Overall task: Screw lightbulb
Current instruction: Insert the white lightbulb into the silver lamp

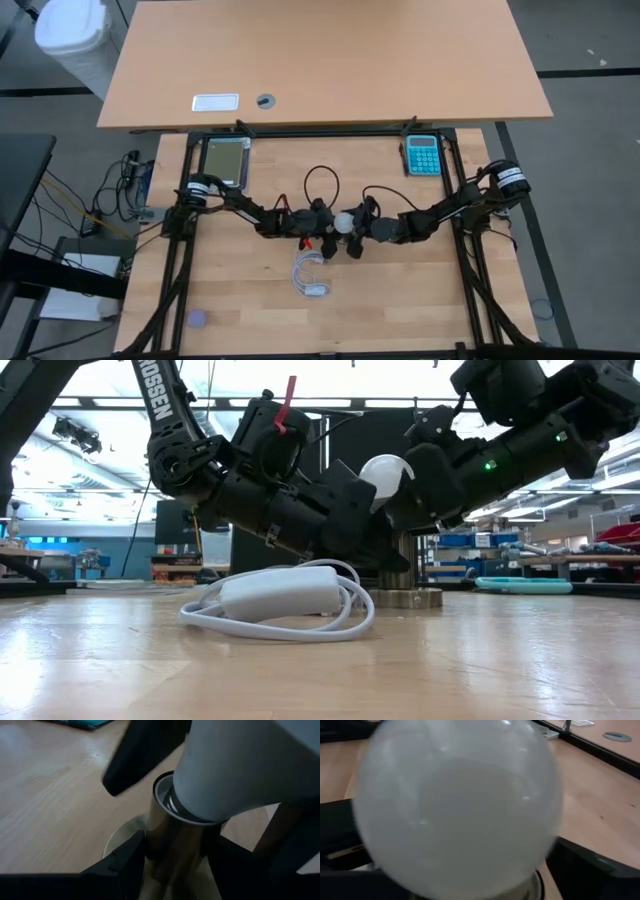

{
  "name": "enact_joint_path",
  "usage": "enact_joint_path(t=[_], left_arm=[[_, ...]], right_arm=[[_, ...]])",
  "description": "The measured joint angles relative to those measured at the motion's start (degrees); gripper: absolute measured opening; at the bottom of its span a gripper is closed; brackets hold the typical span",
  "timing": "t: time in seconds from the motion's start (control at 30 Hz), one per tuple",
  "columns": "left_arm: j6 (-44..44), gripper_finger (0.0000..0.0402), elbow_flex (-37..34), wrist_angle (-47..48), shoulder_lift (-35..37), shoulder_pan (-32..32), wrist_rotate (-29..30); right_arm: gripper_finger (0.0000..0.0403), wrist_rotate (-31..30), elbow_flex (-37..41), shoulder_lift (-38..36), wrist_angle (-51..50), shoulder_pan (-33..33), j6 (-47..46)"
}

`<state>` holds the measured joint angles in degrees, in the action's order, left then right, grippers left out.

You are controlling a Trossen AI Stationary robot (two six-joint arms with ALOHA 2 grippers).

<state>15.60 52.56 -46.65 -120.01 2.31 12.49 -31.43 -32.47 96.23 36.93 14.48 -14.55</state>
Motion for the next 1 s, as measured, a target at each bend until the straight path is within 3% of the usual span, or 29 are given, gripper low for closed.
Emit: enact_joint_path(t=[0.13,0.27,0.67,0.87,1.0], left_arm=[[0.7,0.0203,0.0,0.0,0.0,0.0,-0.1],[1.2,0.0203,0.1,0.0,0.0,0.0,0.0],[-0.1,0.0203,0.1,0.0,0.0,-0.3,-2.9],[-0.8,0.0203,0.1,0.1,0.0,-0.2,-6.3],[-1.8,0.0203,0.1,0.2,0.0,-0.2,-8.4]], right_arm=[[0.0346,0.8,1.5,-1.7,-0.2,-0.3,0.7],[0.0361,4.6,3.2,-4.6,-0.9,0.0,3.8],[0.0358,14.4,12.4,-13.7,0.7,-3.6,8.3],[0.0358,21.0,15.9,-16.0,9.1,-6.0,10.7],[0.0357,19.2,15.7,-15.0,11.1,-6.7,13.6]])
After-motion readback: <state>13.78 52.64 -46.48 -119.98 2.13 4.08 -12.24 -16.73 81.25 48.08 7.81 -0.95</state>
